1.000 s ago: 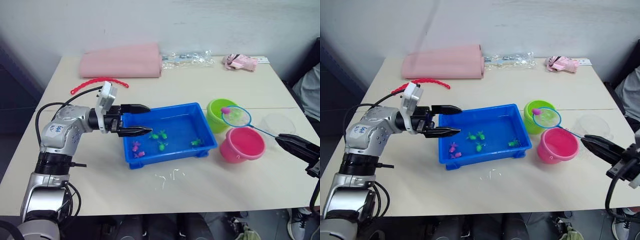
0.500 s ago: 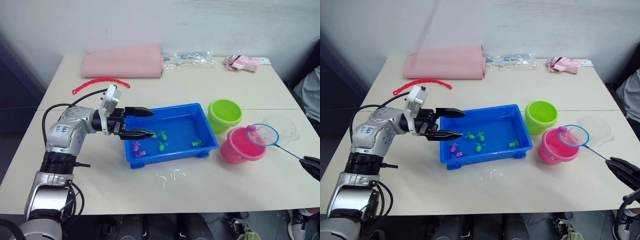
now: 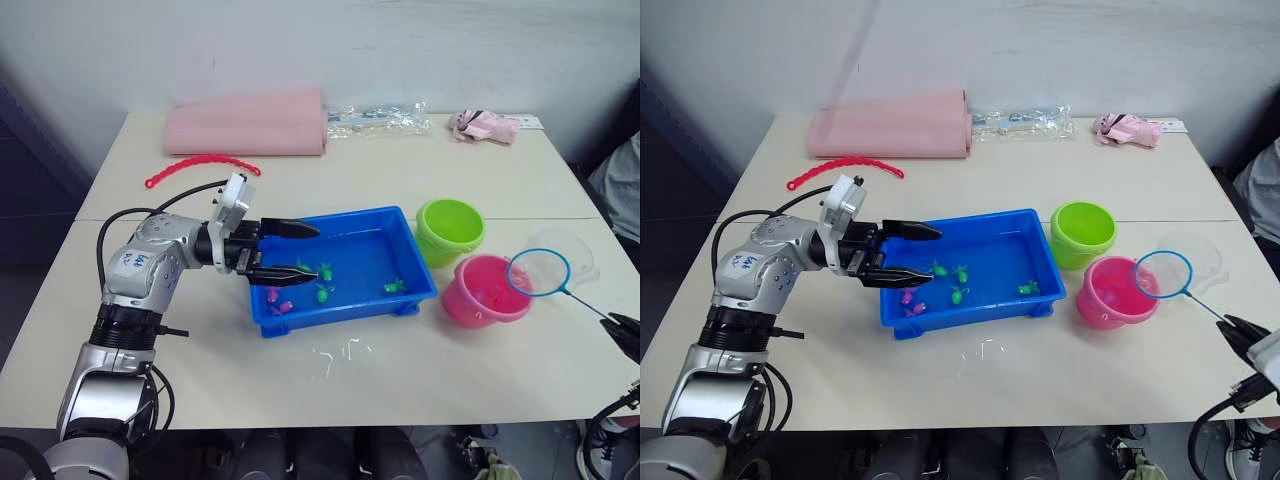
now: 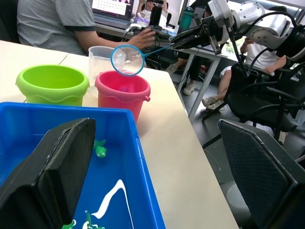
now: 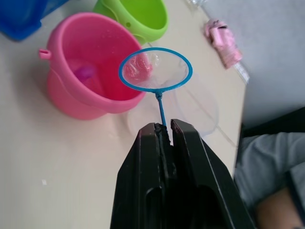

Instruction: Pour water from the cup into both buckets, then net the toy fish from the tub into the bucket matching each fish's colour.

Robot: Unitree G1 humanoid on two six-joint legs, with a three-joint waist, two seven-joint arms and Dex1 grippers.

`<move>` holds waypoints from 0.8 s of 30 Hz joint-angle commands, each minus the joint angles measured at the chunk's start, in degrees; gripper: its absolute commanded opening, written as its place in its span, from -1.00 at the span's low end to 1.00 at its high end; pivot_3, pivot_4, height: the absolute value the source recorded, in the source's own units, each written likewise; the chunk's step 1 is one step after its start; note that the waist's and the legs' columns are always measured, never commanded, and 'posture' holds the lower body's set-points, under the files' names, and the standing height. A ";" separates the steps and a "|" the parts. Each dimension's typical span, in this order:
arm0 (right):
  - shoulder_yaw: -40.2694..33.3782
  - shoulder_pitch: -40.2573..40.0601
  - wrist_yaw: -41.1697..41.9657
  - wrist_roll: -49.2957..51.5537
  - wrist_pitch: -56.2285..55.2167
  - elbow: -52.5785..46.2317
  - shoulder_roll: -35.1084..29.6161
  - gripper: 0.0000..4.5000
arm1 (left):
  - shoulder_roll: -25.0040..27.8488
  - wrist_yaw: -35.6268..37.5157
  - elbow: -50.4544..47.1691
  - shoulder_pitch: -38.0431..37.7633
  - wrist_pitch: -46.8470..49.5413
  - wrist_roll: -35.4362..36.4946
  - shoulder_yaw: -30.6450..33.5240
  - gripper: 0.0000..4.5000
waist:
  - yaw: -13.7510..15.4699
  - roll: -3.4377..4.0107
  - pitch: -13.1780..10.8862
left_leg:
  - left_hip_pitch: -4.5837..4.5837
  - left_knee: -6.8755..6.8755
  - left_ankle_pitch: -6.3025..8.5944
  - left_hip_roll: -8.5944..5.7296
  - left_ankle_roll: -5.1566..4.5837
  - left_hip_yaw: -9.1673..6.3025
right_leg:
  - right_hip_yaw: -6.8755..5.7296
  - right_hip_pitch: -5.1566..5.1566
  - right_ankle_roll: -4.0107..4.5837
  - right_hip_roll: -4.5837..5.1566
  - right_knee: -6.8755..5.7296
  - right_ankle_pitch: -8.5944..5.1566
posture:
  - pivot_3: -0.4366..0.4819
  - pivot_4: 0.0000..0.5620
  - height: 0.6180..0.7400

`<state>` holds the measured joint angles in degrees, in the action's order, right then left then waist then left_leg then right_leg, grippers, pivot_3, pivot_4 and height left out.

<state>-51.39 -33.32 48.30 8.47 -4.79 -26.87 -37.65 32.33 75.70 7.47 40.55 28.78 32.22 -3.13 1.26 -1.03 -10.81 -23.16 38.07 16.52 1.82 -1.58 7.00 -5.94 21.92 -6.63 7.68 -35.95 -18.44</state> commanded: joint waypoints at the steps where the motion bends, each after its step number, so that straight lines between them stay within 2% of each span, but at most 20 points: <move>1: -0.68 -0.74 -0.94 -4.65 -8.99 2.36 -1.31 -1.00 | -0.13 0.52 -1.02 0.43 -0.72 0.08 0.41 0.99 | -0.02 0.00 0.00 | 0.01 0.00 0.00 0.00 0.00 0.00 | 0.00 -0.01 0.00 0.00 0.00 0.00 | -0.05 -0.47 1.00; 4: -0.63 1.07 -2.27 -3.59 -10.36 2.90 -1.39 -1.00 | -0.22 0.48 -1.06 0.05 -1.02 0.43 1.03 0.99 | -0.04 0.00 0.00 | 0.02 0.00 0.00 0.01 0.00 0.00 | 0.00 -0.02 0.00 0.00 0.00 0.00 | -0.05 -0.47 1.00; 6: 0.02 2.46 -2.24 1.13 -6.70 0.81 -1.16 -1.00 | 0.00 0.36 -0.94 -0.36 -1.41 0.62 1.78 0.99 | -0.11 0.00 0.00 | 0.04 0.02 -0.01 0.01 0.01 -0.01 | 0.01 -0.04 0.00 0.01 -0.01 0.00 | -0.05 -0.47 1.00; 9: 4.33 4.84 -2.02 16.98 8.32 -6.89 -3.22 -1.00 | 1.03 -0.30 0.48 -1.89 -3.24 0.58 4.40 0.99 | -0.64 0.01 0.00 | 0.10 0.00 -0.02 0.08 0.04 -0.05 | 0.00 -0.09 0.01 -0.01 -0.01 0.00 | -0.05 -0.47 1.00; 12: 9.11 9.65 -3.33 25.90 20.00 -11.01 -8.18 -1.00 | 2.37 -0.70 1.54 -4.82 -6.45 -0.29 7.09 0.99 | -1.59 0.04 0.02 | 0.16 0.01 -0.03 0.13 0.05 -0.09 | 0.02 -0.14 0.03 0.01 -0.04 0.00 | -0.05 -0.47 1.00; 16: 23.08 23.34 -3.69 29.97 31.24 -11.42 -17.52 -1.00 | 5.13 0.43 2.76 -11.25 -13.99 -1.11 11.87 0.99 | -1.95 0.04 0.02 | 0.30 0.00 0.03 0.15 0.02 -0.15 | -0.02 -0.30 0.06 0.05 0.01 -0.02 | -0.05 -0.47 1.00; 18: 30.60 30.75 -2.89 29.42 34.04 -10.35 -19.87 -1.00 | 6.66 -0.15 2.33 -13.88 -14.95 -1.25 13.44 0.99 | -2.12 0.03 0.01 | 0.31 -0.02 0.05 0.15 0.01 -0.14 | 0.00 -0.29 0.09 0.30 0.01 -0.03 | -0.05 -0.47 1.00; 19: 35.35 35.38 -2.24 28.50 35.38 -9.38 -20.31 -1.00 | 7.34 -0.87 2.08 -15.18 -14.98 -1.33 14.28 0.99 | -2.01 0.02 0.01 | 0.24 -0.03 0.05 0.13 0.00 -0.23 | -0.02 -0.29 0.17 0.64 0.03 -0.07 | -0.05 -0.47 1.00; 24: 53.52 52.42 1.54 19.45 35.13 -3.10 -18.21 -1.00 | 11.66 -1.49 0.39 -22.32 -15.75 -1.47 18.12 0.99 | -1.38 0.04 0.00 | -0.10 -0.04 0.08 -0.05 0.01 -0.40 | -0.24 -0.11 0.23 0.76 0.09 -0.11 | -0.05 -0.47 1.00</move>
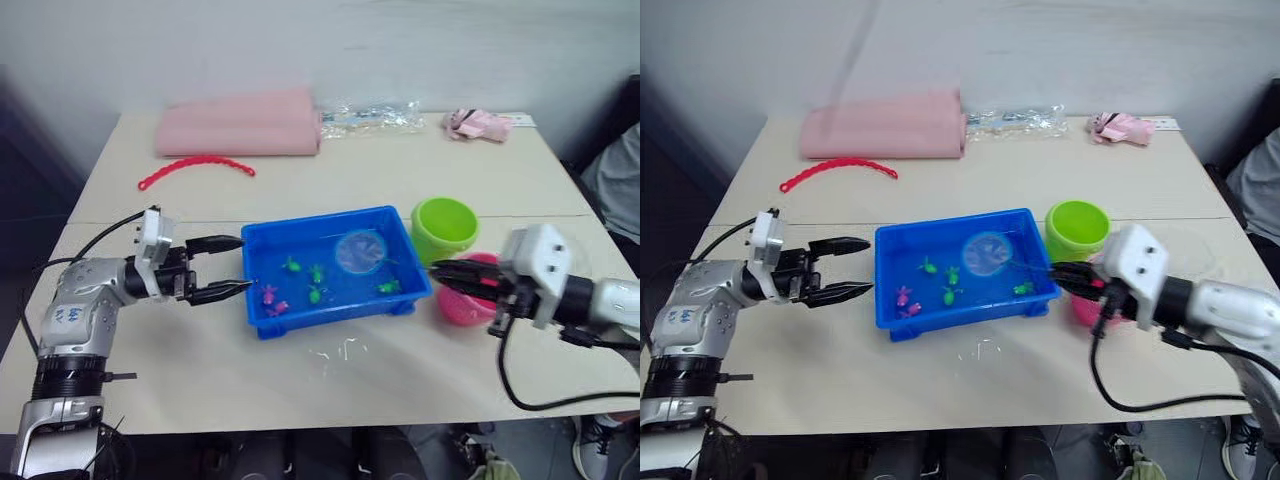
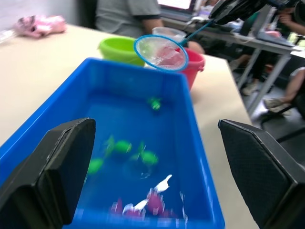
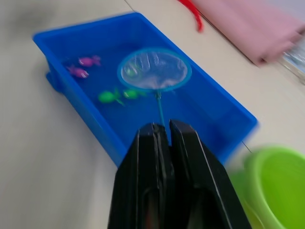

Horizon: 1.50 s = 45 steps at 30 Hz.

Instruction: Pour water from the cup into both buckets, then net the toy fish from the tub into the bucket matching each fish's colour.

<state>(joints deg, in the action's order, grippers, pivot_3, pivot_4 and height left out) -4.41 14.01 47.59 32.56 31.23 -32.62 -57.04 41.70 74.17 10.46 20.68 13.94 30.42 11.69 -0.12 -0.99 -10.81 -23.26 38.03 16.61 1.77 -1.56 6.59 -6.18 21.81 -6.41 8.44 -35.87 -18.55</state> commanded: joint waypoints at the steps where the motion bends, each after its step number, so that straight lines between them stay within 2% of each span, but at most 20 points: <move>1: 9.70 7.55 3.44 -7.19 -2.12 4.29 1.79 -1.00 | 2.94 -0.03 -3.10 -3.46 -0.79 0.49 3.85 0.99 | -0.14 -0.01 0.00 | -0.01 0.02 0.01 -0.01 -0.03 0.02 | -0.06 0.00 -0.01 0.00 -0.01 0.00 | -0.05 -0.47 1.00; 8: 19.71 14.83 7.61 -16.53 -7.17 11.67 6.83 -1.00 | 5.74 0.39 -5.10 -6.70 -3.01 -0.80 4.33 0.99 | -0.08 0.00 0.00 | -0.03 0.05 0.06 -0.16 -0.22 0.23 | -0.33 -0.02 -0.25 -0.11 -0.05 0.13 | -0.05 -0.47 1.00; 13: 24.01 18.54 9.93 -22.21 -11.58 16.43 10.16 -1.00 | 6.74 1.44 -5.33 -7.54 -4.32 -1.20 3.68 0.99 | -0.44 0.00 0.00 | -0.02 0.03 0.04 -0.08 -0.18 0.29 | -0.29 0.06 -0.25 -0.24 -0.11 0.13 | -0.05 -0.47 1.00; 16: 26.80 20.27 11.86 -26.71 -16.00 19.43 11.15 -1.00 | 6.94 2.20 -5.10 -7.32 -4.71 -1.30 3.19 0.99 | -0.92 0.00 0.00 | -0.03 0.03 0.04 -0.06 -0.17 0.35 | -0.23 0.13 -0.25 -0.29 -0.13 0.13 | -0.05 -0.47 1.00; 22: 29.87 21.91 14.70 -30.68 -16.52 21.28 13.65 -1.00 | 7.40 3.46 -4.17 -4.04 -4.02 -1.90 1.00 0.99 | -1.43 0.00 0.00 | -0.03 0.02 0.03 -0.06 -0.15 0.36 | -0.22 0.13 -0.25 -0.31 -0.15 0.13 | -0.05 -0.47 1.00; 31: 25.98 20.05 14.98 -24.85 -10.59 20.54 20.39 -1.00 | 7.42 3.00 -5.66 -2.40 -1.35 -1.47 -0.10 0.99 | -1.59 0.00 0.00 | -0.03 0.01 0.03 0.03 -0.12 0.41 | -0.15 0.16 -0.25 -0.45 -0.17 0.13 | -0.05 -0.47 1.00; 40: 19.77 17.52 16.53 -19.07 -6.95 21.19 19.38 -1.00 | 7.60 2.30 -7.14 -2.99 0.39 -1.30 0.43 0.99 | -1.47 0.00 0.00 | -0.03 0.02 0.03 0.01 -0.12 0.41 | -0.11 0.14 -0.25 -0.42 -0.17 0.13 | -0.05 -0.47 1.00; 45: 13.87 15.35 18.80 -12.98 -4.71 19.15 17.55 -1.00 | 7.49 2.16 -7.23 -2.50 1.07 -1.17 0.29 0.99 | -1.45 0.00 0.00 | -0.03 0.00 0.03 0.01 -0.12 0.41 | -0.11 0.15 -0.25 -0.43 -0.16 0.13 | -0.05 -0.47 1.00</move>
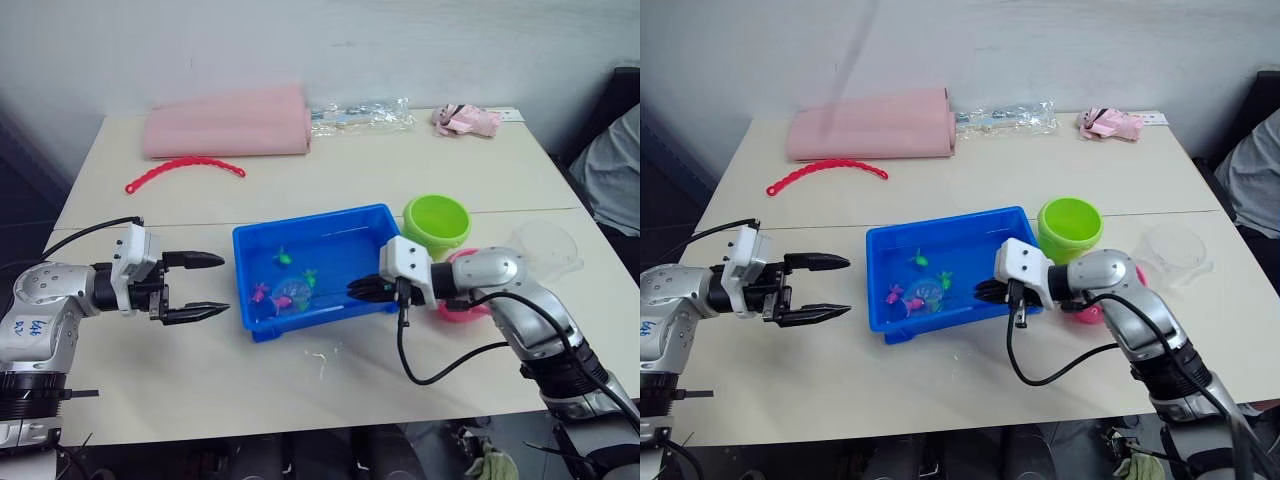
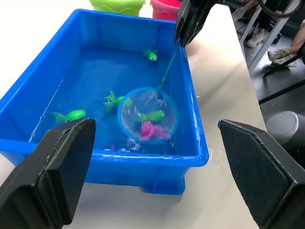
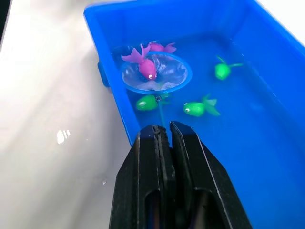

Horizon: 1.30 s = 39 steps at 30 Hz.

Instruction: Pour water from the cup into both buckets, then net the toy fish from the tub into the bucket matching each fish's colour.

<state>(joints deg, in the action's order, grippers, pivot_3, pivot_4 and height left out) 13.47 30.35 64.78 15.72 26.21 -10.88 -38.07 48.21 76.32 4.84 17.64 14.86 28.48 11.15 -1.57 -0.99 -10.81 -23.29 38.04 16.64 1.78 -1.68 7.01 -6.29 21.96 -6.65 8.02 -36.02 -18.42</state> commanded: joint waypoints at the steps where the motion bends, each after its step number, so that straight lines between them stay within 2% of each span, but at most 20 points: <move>1: -5.17 -1.79 1.77 4.87 0.23 -2.98 -1.61 -1.00 | 0.76 -0.09 -1.53 0.93 0.43 0.92 0.72 0.99 | 0.00 0.00 0.00 | 0.00 0.00 0.00 0.00 0.00 0.00 | 0.00 0.00 0.00 0.00 0.01 0.00 | -0.05 -0.47 1.00; 7: -13.73 -8.08 0.14 11.02 0.70 -8.23 -3.01 -1.00 | -0.91 -0.66 -2.12 4.95 4.64 3.81 0.15 0.99 | 0.21 0.00 0.00 | 0.00 0.00 0.00 -0.02 0.00 -0.01 | 0.00 -0.02 0.00 0.02 -0.01 0.00 | -0.05 -0.47 1.00; 12: -28.10 -16.32 -4.41 19.33 6.20 -17.79 -6.34 -1.00 | -2.60 -0.49 -1.90 13.30 10.62 6.35 -2.34 0.99 | 1.19 -0.01 0.00 | -0.01 0.01 0.00 -0.03 -0.01 -0.03 | -0.01 -0.04 -0.01 0.01 0.01 0.01 | -0.05 -0.47 1.00; 17: -41.43 -25.48 -8.65 23.85 9.59 -23.80 -8.43 -1.00 | -5.58 1.34 -1.01 18.43 12.22 7.27 -5.08 0.99 | 1.70 -0.01 0.00 | 0.05 0.01 0.00 -0.03 -0.01 -0.04 | 0.00 -0.15 -0.02 -0.05 0.04 0.01 | -0.05 -0.47 1.00; 25: -62.89 -44.18 -11.22 21.26 8.18 -25.56 -6.43 -1.00 | -12.19 3.55 3.94 26.16 11.76 5.23 -11.27 0.99 | 2.78 -0.02 0.00 | 0.09 0.06 -0.01 -0.01 -0.03 -0.07 | 0.12 -0.24 -0.06 -0.24 0.07 0.03 | -0.05 -0.47 1.00; 27: -66.02 -47.89 -11.60 20.49 6.78 -25.35 -5.17 -1.00 | -13.29 4.14 5.40 27.37 11.52 4.97 -11.99 0.99 | 2.90 -0.02 0.00 | 0.11 0.06 -0.01 0.02 -0.02 -0.08 | 0.15 -0.26 -0.06 -0.33 0.11 0.03 | -0.05 -0.47 1.00; 30: -68.10 -52.31 -12.22 18.41 3.60 -25.04 -2.84 -1.00 | -14.53 4.85 6.98 28.36 11.15 4.44 -12.68 0.99 | 2.68 -0.02 0.01 | 0.15 0.07 -0.01 0.03 -0.02 -0.05 | 0.21 -0.27 -0.06 -0.34 0.14 0.04 | -0.05 -0.47 1.00; 37: -66.64 -60.18 -13.67 8.04 -8.60 -22.92 1.37 -1.00 | -16.26 5.81 9.24 29.00 9.77 2.96 -13.55 0.99 | 2.78 -0.01 0.01 | 0.21 0.06 -0.03 0.03 0.01 -0.04 | 0.27 -0.25 -0.06 -0.33 0.21 0.03 | -0.05 -0.47 1.00; 39: -64.65 -62.33 -14.96 0.50 -16.48 -20.72 1.82 -1.00 | -16.64 5.96 9.65 28.92 9.42 2.63 -13.66 0.99 | 2.79 -0.01 0.01 | 0.21 0.06 -0.03 0.02 0.01 -0.03 | 0.29 -0.25 -0.06 -0.32 0.21 0.03 | -0.05 -0.47 1.00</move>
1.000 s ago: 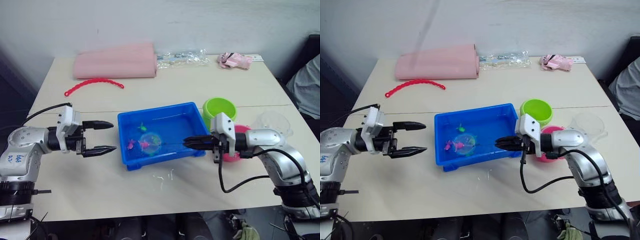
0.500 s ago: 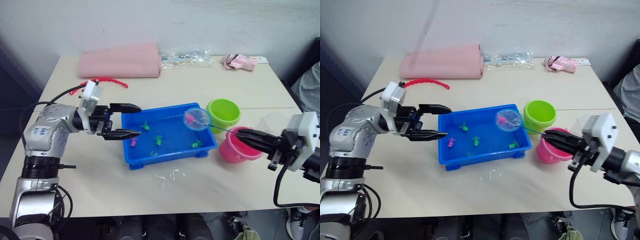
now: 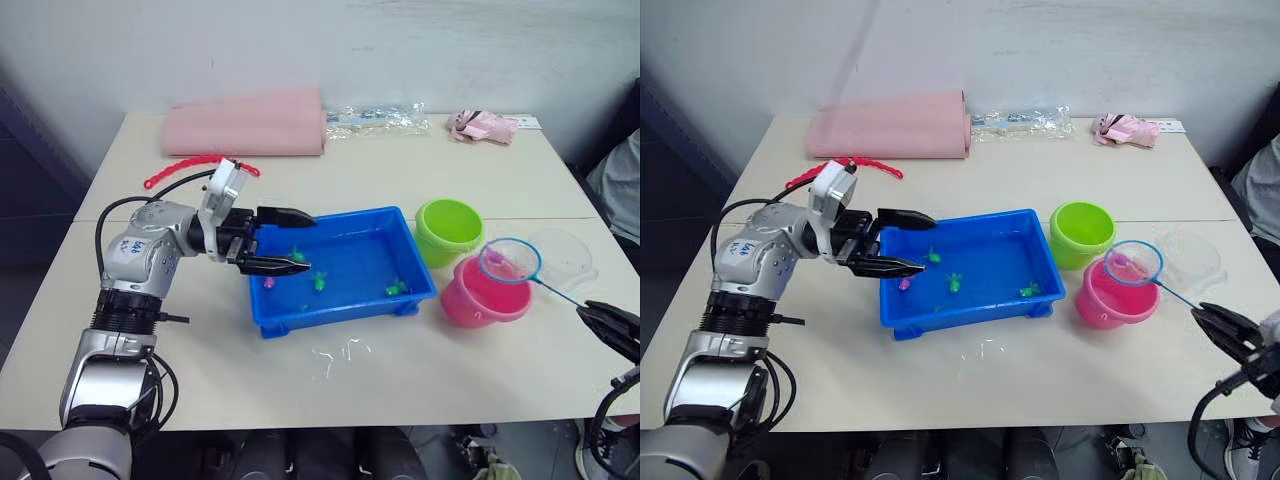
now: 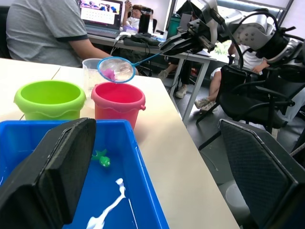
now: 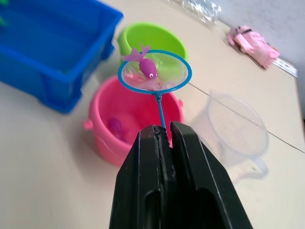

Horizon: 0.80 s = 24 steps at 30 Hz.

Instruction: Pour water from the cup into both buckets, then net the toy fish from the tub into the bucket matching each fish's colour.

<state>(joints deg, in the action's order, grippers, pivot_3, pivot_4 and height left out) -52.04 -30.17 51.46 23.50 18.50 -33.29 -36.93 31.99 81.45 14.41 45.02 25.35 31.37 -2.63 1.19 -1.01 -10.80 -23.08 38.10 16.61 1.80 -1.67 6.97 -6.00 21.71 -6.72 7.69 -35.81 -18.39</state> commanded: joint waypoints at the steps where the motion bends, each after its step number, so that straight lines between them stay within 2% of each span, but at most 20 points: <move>1: 1.85 -2.26 -2.17 -9.76 -12.04 2.69 0.95 -1.00 | -0.60 0.88 0.18 1.33 -1.31 -0.43 0.08 0.99 | 0.03 0.00 0.00 | 0.00 0.00 0.00 0.00 0.00 0.00 | -0.01 0.00 0.00 0.00 0.00 0.00 | -0.05 -0.47 1.00; 6: 6.57 -2.78 -3.71 -19.83 -28.99 8.69 -0.36 -1.00 | -0.70 1.71 0.17 0.28 -1.96 -1.01 -0.22 0.99 | -0.15 0.00 0.00 | 0.02 0.00 -0.01 0.00 0.02 0.01 | 0.01 0.00 0.00 -0.01 -0.01 0.00 | -0.05 -0.47 1.00; 10: 6.44 -1.77 -11.02 -32.43 -46.11 16.23 -3.15 -1.00 | -0.93 1.15 0.14 -0.24 -2.49 -1.26 0.36 0.99 | -0.19 0.00 0.00 | 0.03 0.00 -0.03 -0.01 0.05 0.02 | 0.02 0.01 0.00 0.00 -0.01 0.00 | -0.05 -0.47 1.00; 13: 5.43 -1.22 -16.84 -39.21 -54.67 20.40 -4.96 -1.00 | -0.96 0.64 -0.58 -1.00 -2.38 -1.07 0.66 0.99 | -0.20 0.00 0.00 | 0.03 0.00 -0.05 0.00 0.08 0.00 | 0.02 0.00 0.00 0.00 -0.01 0.00 | -0.05 -0.47 1.00; 17: 4.38 -0.86 -24.59 -47.62 -62.73 24.45 -6.99 -1.00 | -0.78 -0.17 -1.92 -2.43 -1.93 -0.69 1.05 0.99 | -0.31 0.00 0.00 | 0.03 0.00 -0.06 0.01 0.11 -0.01 | 0.02 0.00 0.01 0.00 -0.01 -0.01 | -0.05 -0.47 1.00; 24: 2.54 0.07 -34.62 -58.92 -69.43 24.69 -9.60 -1.00 | -0.86 -1.73 -2.79 -3.44 -1.36 -0.32 1.64 0.99 | -0.50 0.00 0.00 | 0.04 0.00 -0.09 0.02 0.15 -0.03 | 0.04 0.00 0.02 0.01 -0.03 -0.02 | -0.05 -0.47 1.00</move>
<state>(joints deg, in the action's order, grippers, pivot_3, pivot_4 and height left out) -46.77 -30.16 19.66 -33.48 -49.19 -8.30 -45.07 31.16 80.15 13.83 41.80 23.87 30.07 -2.29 0.69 -1.00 -10.81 -23.05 38.11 16.52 1.82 -1.51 6.95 -5.97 21.70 -6.69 7.70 -35.84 -18.41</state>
